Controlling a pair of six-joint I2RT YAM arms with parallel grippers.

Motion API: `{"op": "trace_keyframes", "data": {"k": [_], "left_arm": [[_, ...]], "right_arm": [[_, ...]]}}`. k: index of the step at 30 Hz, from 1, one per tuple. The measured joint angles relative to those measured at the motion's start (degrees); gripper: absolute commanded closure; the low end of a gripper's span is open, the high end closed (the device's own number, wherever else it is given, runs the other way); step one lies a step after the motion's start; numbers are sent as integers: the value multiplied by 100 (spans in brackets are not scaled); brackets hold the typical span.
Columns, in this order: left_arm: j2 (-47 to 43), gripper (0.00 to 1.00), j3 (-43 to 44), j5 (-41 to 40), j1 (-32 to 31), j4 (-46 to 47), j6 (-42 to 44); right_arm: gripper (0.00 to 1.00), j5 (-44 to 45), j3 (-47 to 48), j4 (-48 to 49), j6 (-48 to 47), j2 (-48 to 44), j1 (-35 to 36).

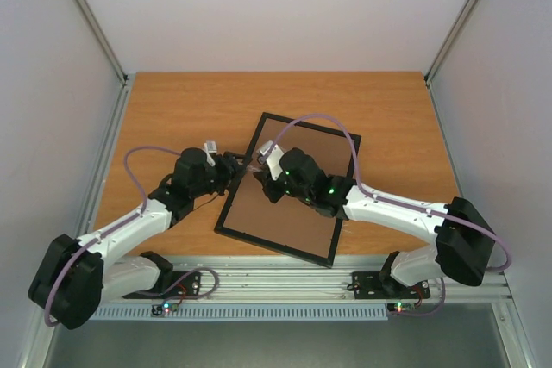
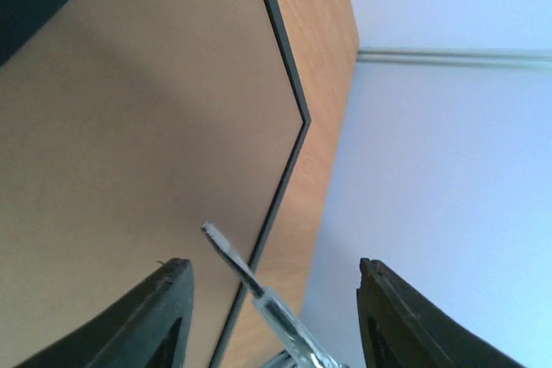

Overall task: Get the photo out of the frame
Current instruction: Move the photo frame to the center of the board, then adjust the screwdriver.

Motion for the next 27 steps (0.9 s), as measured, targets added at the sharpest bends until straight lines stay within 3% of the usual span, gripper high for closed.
{"op": "trace_keyframes", "data": {"k": [9,18,27], "left_arm": [[2,99,-177,-188,-72,719,-391],[-238,100,-590,-393,-203,1091,2],[-302,99,-734,-522,-229,1019,699]], "right_arm": [[91,68,-31,166,2,63,109],[64,-162,149,-614,-44,160,118],[63,-304,997,-1687,-98,590,118]]}}
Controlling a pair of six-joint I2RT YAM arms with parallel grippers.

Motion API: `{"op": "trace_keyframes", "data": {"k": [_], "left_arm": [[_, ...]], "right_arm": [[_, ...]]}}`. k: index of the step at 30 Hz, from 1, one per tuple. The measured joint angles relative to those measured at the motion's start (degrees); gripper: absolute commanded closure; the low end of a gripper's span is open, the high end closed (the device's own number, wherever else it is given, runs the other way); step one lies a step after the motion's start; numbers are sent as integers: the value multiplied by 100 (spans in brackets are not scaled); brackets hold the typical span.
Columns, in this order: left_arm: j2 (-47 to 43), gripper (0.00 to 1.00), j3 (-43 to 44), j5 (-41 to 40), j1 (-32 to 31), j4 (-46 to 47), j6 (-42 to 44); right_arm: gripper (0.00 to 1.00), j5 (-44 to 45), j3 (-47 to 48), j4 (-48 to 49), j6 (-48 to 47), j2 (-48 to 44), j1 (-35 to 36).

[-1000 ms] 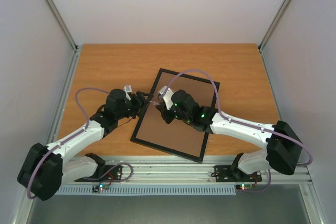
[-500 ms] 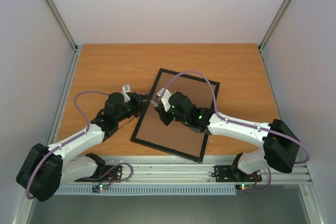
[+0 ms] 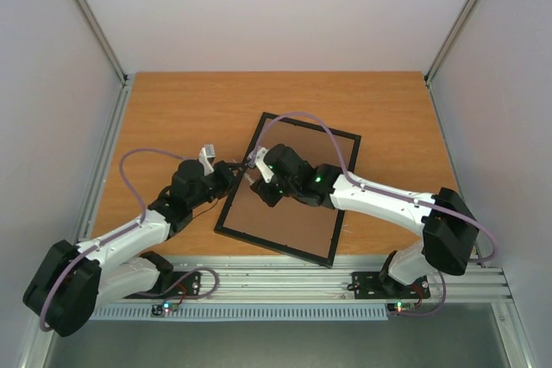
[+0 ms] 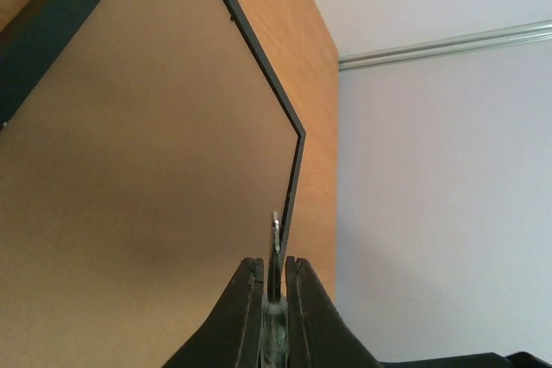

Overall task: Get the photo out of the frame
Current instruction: Adjust the screwdriver.

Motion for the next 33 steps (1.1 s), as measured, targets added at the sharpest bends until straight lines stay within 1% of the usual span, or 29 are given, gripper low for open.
{"op": "trace_keyframes", "data": {"k": [7,12,16,19,23,26,29,33], "left_arm": [[-37,100,-31,-129,-7,-2,151],[-37,99,-76,-229,-11,2,140],[-37,98,-105,-299,-11,-2,125],[-37,86,-114,-374,-9,-9,94],[-153,64,-114,-413,-11,-234,140],[-455,60,-114,-553,-7,-686,317],[-881,57,-94,-754,81,-1381,584],[-1364,54,70,-984,437,-2430,1071]], "right_arm": [[67,-2,273,-459,4,393,0],[79,-4,400,-544,11,546,2],[92,-20,437,-549,11,623,37],[99,-15,509,-586,35,699,28],[99,13,573,-750,-105,741,28],[99,17,605,-957,-278,761,7],[99,-22,715,-1276,-474,817,-46],[99,-129,949,-1711,-767,1029,-105]]}}
